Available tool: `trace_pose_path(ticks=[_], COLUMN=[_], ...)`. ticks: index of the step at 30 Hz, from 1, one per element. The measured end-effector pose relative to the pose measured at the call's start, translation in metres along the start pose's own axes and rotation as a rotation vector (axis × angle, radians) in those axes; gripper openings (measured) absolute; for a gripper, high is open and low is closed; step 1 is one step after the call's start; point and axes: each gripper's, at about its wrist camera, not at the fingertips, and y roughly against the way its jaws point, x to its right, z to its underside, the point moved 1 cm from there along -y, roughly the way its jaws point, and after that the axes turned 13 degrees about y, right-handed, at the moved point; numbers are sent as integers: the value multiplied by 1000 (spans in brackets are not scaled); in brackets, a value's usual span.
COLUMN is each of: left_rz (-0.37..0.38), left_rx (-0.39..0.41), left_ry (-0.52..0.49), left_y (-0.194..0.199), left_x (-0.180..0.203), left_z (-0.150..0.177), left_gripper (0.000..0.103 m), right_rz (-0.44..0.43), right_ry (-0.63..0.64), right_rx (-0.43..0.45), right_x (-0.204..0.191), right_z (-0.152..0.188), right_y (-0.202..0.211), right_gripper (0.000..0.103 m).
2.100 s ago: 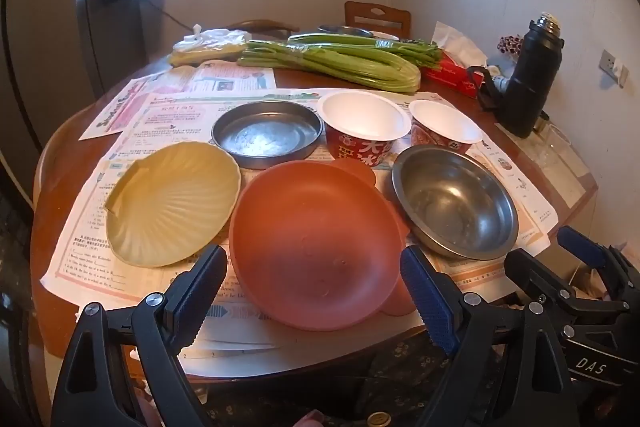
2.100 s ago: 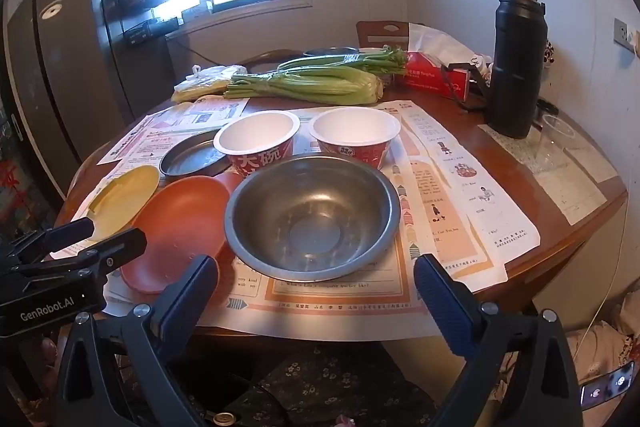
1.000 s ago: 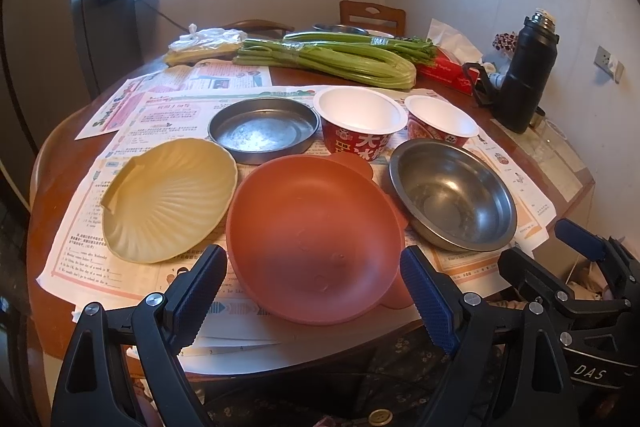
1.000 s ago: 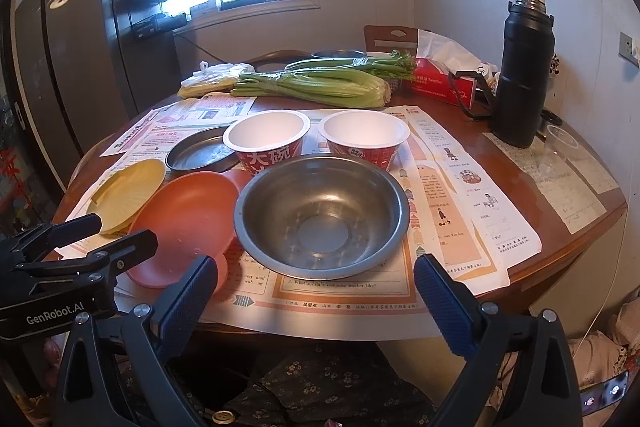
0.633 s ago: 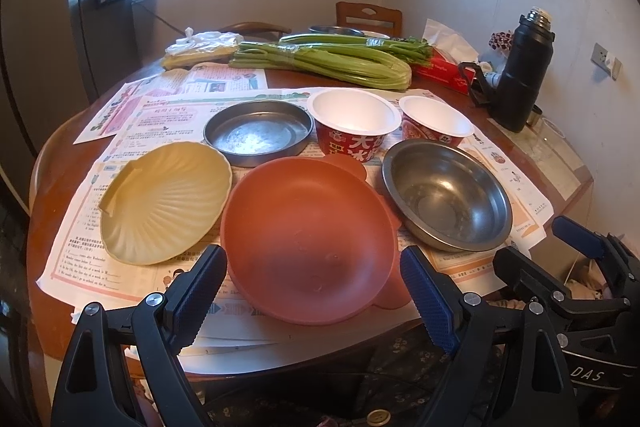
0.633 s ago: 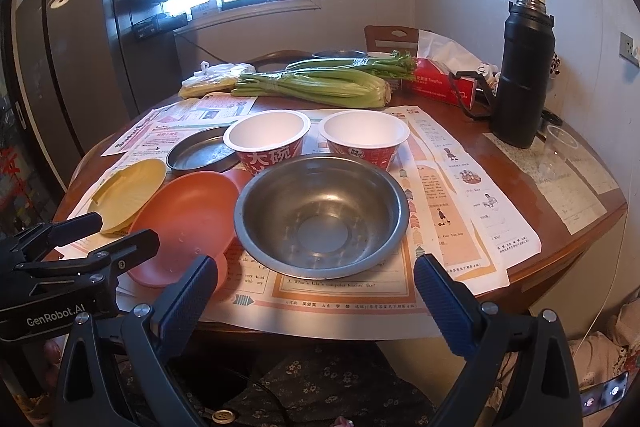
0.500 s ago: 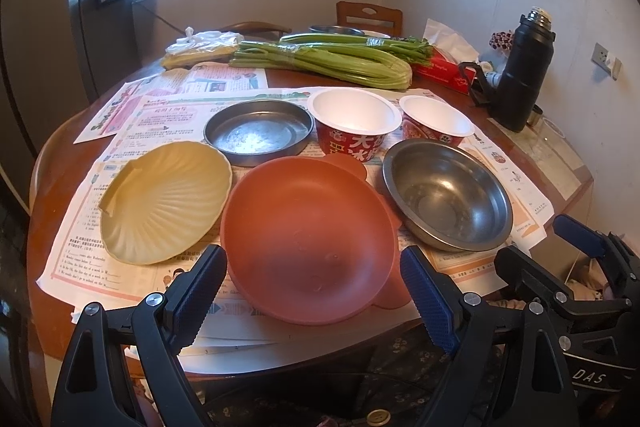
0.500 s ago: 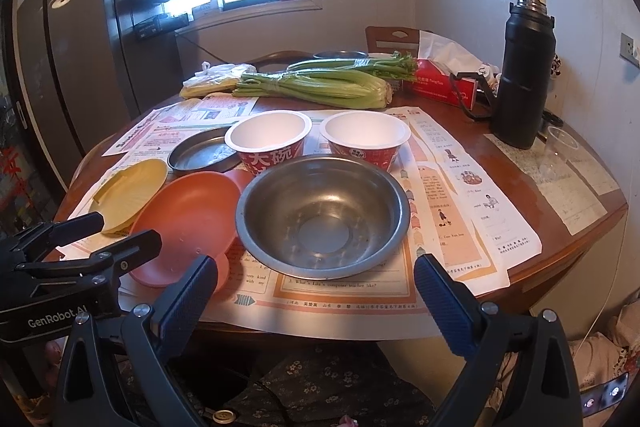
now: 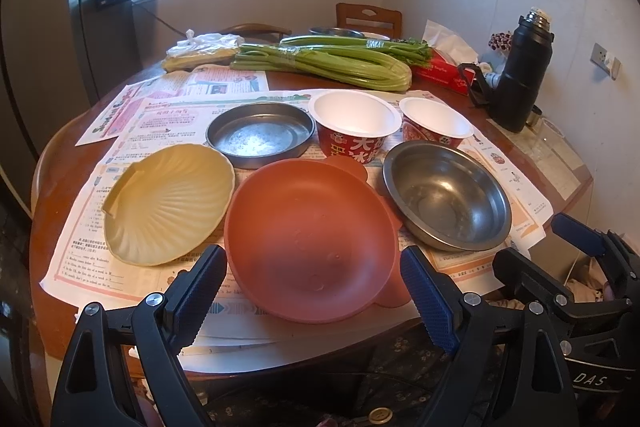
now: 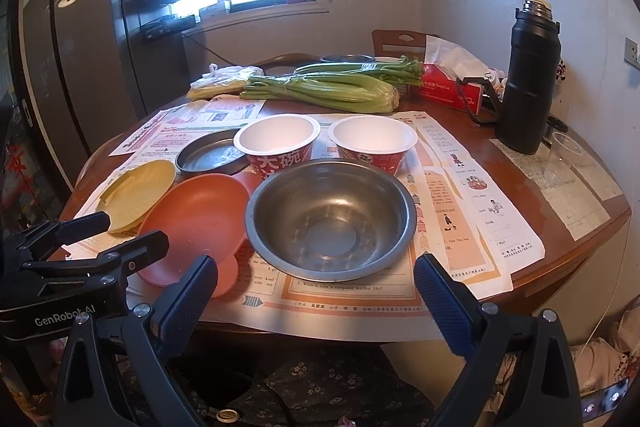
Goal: Organize plates and bowls
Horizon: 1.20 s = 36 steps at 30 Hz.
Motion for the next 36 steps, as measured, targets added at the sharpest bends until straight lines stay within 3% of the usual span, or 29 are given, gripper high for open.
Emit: trace_pose_path(ticks=[6, 15, 24, 27, 32, 36], left_rz=[13, -43, -121, -136, -150, -165], left_rx=[4, 67, 118, 111, 96, 58], left_ry=[9, 89, 237, 277, 343, 327], left_y=[3, 19, 30, 25, 11, -3], left_x=[-3, -41, -117, -136, -166, -172], left_z=[-1, -13, -23, -26, -34, -39], left_gripper=[89, 89, 89, 89, 89, 89], right_rz=[5, -17, -203, -322, -314, -347], right_ry=[7, 36, 99, 122, 196, 212], right_rx=[6, 40, 50, 25, -4, -31], right_x=[-1, -11, -53, -75, -105, -120], right_z=[-2, -17, -59, -77, -100, -112], right_y=[2, 3, -12, -31, -60, -87], right_gripper=[99, 99, 99, 99, 99, 99])
